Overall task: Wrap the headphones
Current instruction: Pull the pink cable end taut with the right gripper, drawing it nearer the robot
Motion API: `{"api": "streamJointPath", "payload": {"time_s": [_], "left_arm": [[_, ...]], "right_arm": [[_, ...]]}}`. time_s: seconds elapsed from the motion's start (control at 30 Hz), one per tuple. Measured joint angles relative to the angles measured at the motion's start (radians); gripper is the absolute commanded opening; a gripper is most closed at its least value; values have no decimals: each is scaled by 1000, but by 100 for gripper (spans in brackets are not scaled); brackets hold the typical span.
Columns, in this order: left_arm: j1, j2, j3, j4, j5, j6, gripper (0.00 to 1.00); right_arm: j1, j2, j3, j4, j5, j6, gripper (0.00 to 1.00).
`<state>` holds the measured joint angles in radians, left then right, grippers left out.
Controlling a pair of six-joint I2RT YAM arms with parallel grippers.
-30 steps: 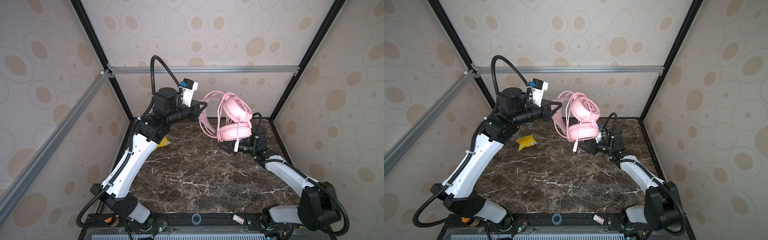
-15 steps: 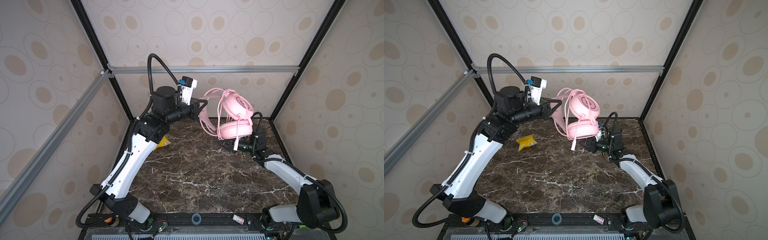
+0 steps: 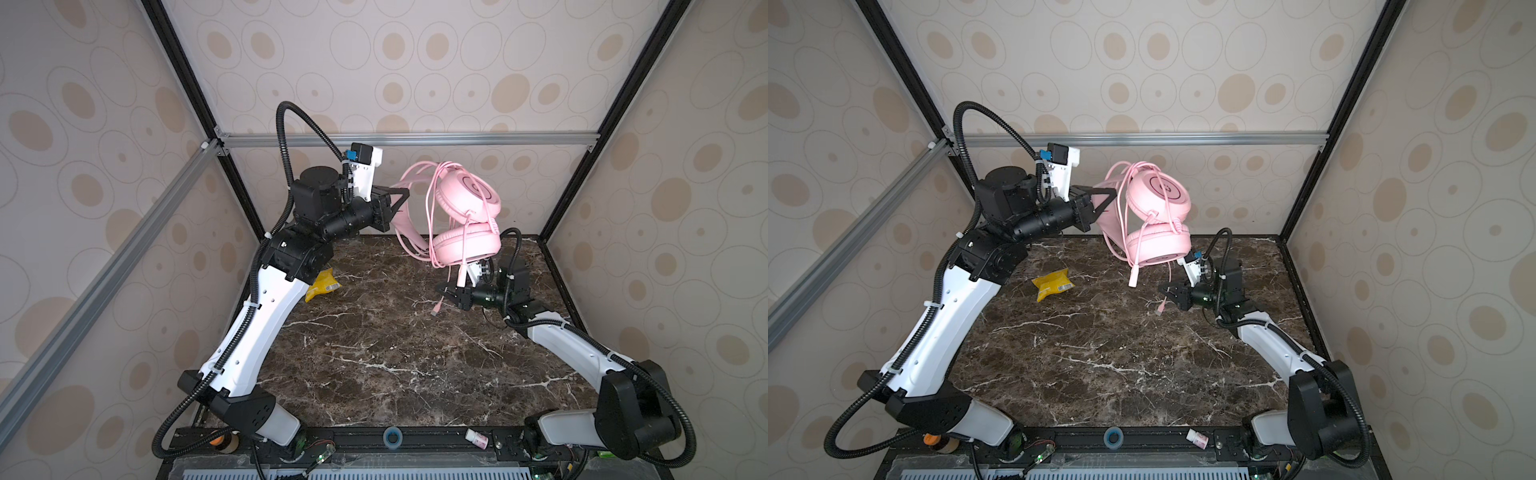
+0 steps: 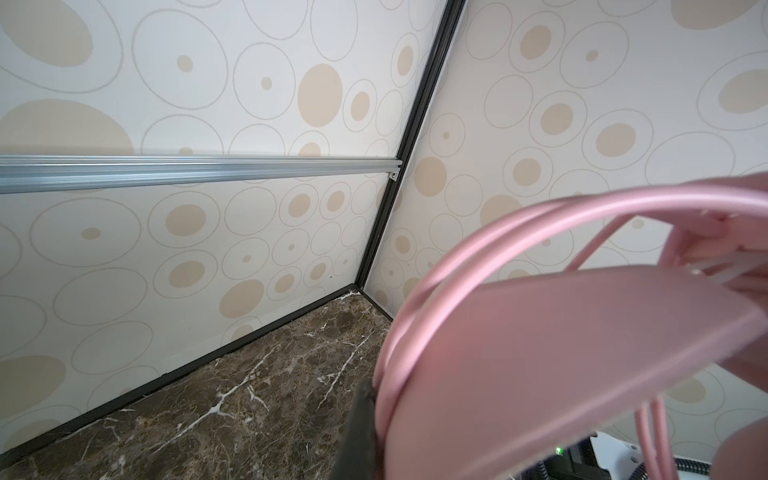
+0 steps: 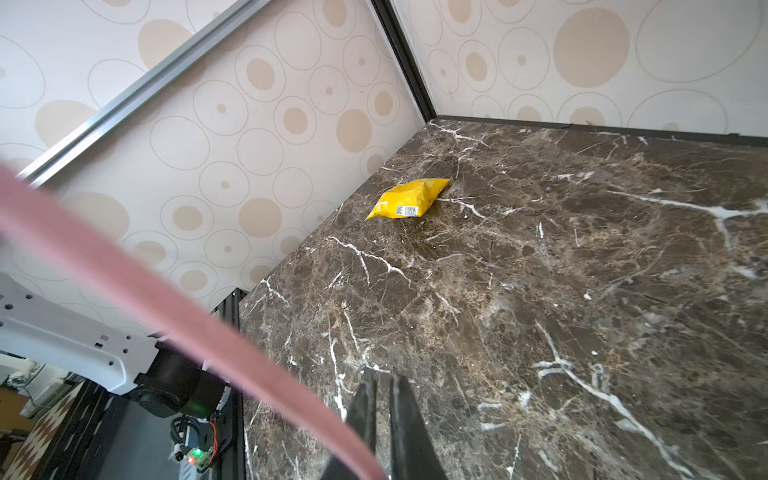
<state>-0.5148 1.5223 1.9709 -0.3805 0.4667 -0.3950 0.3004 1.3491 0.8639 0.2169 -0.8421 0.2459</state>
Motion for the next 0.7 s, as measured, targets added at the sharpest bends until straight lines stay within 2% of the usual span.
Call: {"api": "streamJointPath", "payload": {"time_s": [0.3,0.43,0.7], "left_arm": [[6,-6,-38,69,-68,-32,0],[14,-6,-40,77,-129,-38,0],[15,0,-36,48,-355,-46,0]], "right_arm": [[28,-24,0,-48,13,-9,0],[36,-68,2,-106,41,-33,0],[106,-144,141,-459,183,-166,0]]}}
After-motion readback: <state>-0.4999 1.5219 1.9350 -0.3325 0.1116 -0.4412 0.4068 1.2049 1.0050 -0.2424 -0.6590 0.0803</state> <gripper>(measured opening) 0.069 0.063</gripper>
